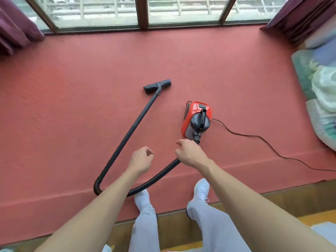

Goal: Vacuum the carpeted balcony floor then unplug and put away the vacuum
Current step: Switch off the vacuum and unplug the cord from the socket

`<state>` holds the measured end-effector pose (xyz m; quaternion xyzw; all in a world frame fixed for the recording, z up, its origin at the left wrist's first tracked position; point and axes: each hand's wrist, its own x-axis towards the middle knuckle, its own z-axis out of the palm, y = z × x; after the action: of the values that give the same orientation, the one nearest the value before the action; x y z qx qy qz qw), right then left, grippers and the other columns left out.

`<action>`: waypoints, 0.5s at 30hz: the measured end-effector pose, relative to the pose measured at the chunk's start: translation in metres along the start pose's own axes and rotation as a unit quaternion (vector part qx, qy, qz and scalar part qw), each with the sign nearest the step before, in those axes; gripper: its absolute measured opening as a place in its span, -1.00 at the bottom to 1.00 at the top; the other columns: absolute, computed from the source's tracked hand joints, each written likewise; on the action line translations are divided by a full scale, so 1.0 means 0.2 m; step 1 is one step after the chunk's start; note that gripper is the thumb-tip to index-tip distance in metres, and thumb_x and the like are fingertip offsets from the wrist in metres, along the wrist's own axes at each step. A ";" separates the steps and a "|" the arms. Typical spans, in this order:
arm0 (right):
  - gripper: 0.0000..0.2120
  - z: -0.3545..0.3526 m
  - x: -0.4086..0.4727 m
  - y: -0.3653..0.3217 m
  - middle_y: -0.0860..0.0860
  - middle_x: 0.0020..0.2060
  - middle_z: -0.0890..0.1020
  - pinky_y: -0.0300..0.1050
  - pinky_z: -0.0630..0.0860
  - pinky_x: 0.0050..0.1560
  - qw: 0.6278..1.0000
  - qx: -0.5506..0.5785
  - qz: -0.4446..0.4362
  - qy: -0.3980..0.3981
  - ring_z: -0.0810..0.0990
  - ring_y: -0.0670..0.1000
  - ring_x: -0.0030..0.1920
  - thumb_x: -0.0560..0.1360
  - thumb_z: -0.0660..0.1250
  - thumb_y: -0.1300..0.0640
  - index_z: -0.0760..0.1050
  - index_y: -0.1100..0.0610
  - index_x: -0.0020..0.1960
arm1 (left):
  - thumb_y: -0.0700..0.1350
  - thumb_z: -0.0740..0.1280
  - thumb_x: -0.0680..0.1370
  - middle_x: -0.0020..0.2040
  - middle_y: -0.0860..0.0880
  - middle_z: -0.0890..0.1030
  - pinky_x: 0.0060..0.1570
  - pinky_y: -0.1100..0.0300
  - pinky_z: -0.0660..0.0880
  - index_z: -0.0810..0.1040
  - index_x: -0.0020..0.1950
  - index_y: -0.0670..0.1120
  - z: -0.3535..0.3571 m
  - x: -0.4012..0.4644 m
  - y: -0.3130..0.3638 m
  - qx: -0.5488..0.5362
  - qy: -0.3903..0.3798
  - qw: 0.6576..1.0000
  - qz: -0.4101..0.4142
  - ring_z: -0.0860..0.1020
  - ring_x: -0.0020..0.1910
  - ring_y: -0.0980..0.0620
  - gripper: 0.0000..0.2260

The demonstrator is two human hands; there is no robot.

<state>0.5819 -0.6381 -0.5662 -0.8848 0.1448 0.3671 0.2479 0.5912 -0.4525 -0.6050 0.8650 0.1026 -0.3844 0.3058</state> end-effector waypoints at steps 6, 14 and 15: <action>-0.76 -0.49 0.04 0.37 0.12 0.09 0.60 -0.03 0.46 -0.01 1.000 -0.020 -0.002 0.015 0.56 0.21 0.15 0.45 0.18 0.14 0.54 0.14 0.05 | -0.16 0.19 0.53 -0.17 -0.04 0.67 0.01 0.01 0.58 0.55 -0.14 0.00 0.07 0.06 0.44 -0.001 -0.004 0.999 -0.032 0.64 -0.09 -0.07 -0.84; -0.54 -1.10 0.18 0.91 0.13 0.25 0.57 0.01 0.47 0.21 0.997 -0.031 -0.047 -0.051 0.52 0.18 0.27 0.42 0.23 0.04 0.52 0.14 0.28 | -0.13 0.17 0.51 -0.04 -0.07 0.67 0.00 0.08 0.54 0.55 -0.07 0.01 0.49 0.15 1.22 0.003 0.008 0.999 -0.034 0.61 -0.03 -0.10 -0.84; -0.58 -1.15 0.22 0.96 0.15 0.28 0.55 0.02 0.46 0.25 0.997 -0.040 -0.048 -0.045 0.50 0.18 0.29 0.47 0.24 0.11 0.49 0.17 0.30 | -0.14 0.18 0.50 -0.02 -0.08 0.67 -0.01 0.09 0.52 0.56 -0.05 0.01 0.54 0.17 1.31 0.007 0.006 1.000 -0.017 0.60 -0.01 -0.11 -0.82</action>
<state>0.6612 -0.9277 -0.5219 -0.8826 0.0762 0.3997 0.2354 0.6579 -0.7267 -0.5687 0.8674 0.1169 -0.3850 0.2928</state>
